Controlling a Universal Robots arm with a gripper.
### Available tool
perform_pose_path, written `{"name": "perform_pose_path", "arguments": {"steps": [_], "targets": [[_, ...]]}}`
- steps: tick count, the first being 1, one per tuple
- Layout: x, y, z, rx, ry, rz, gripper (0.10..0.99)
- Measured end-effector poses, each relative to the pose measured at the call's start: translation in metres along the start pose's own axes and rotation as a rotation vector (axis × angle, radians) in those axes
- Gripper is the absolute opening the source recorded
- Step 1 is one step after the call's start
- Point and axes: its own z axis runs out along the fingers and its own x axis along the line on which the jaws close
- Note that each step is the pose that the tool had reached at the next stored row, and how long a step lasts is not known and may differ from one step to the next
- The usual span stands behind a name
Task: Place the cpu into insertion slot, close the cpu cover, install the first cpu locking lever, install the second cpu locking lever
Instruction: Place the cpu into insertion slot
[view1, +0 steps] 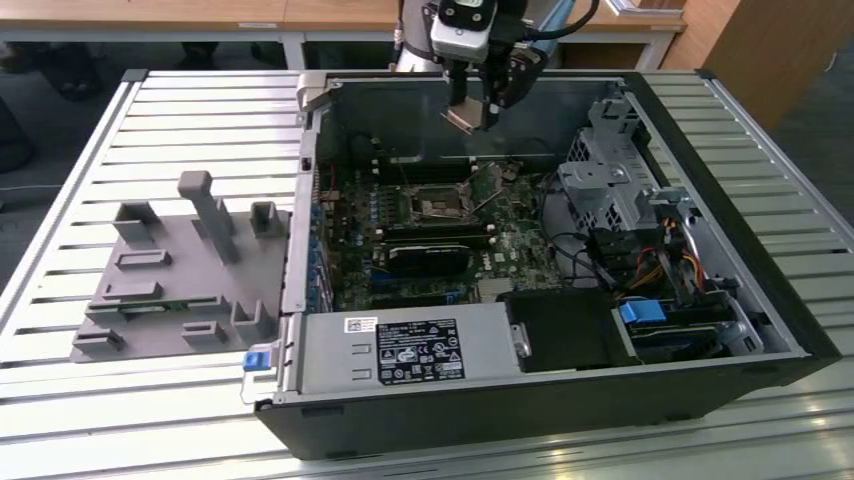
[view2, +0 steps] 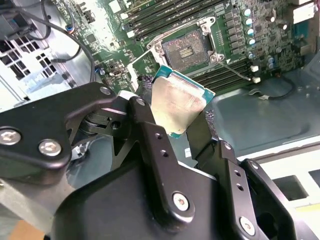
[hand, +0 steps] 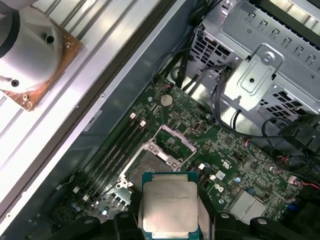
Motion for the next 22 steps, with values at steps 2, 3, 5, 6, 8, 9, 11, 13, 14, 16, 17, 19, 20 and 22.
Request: {"name": "perform_pose_path", "arguments": {"steps": [2, 3, 5, 6, 8, 9, 11, 13, 14, 16, 17, 19, 20, 22], "targets": [[0.0001, 0.0000, 0.0001, 0.000, -0.0018, 0.020, 0.529], [0.0001, 0.0000, 0.0002, -0.001, -0.0027, 0.031, 0.529], [0.0001, 0.0001, 0.0003, -0.001, -0.0045, 0.051, 0.529], [0.0002, 0.0001, 0.0004, -0.001, -0.0054, 0.062, 0.529], [0.0002, 0.0001, 0.0006, -0.001, -0.0071, 0.082, 0.529], [0.0002, 0.0001, 0.0006, -0.002, -0.0080, 0.092, 0.529], [0.0003, 0.0002, 0.0008, -0.002, -0.0097, 0.112, 0.529], [0.0004, 0.0002, 0.0009, -0.002, -0.0115, 0.132, 0.529], [0.0004, 0.0002, 0.0010, -0.003, -0.0124, 0.142, 0.529], [0.0005, 0.0003, 0.0012, -0.003, -0.0142, 0.164, 0.529], [0.0006, 0.0003, 0.0012, -0.003, -0.0152, 0.175, 0.529], [0.0007, 0.0004, 0.0014, -0.004, -0.0171, 0.197, 0.529], [0.0008, 0.0004, 0.0015, -0.004, -0.0181, 0.208, 0.529], [0.0009, 0.0005, 0.0016, -0.004, -0.0200, 0.231, 0.529]]}}
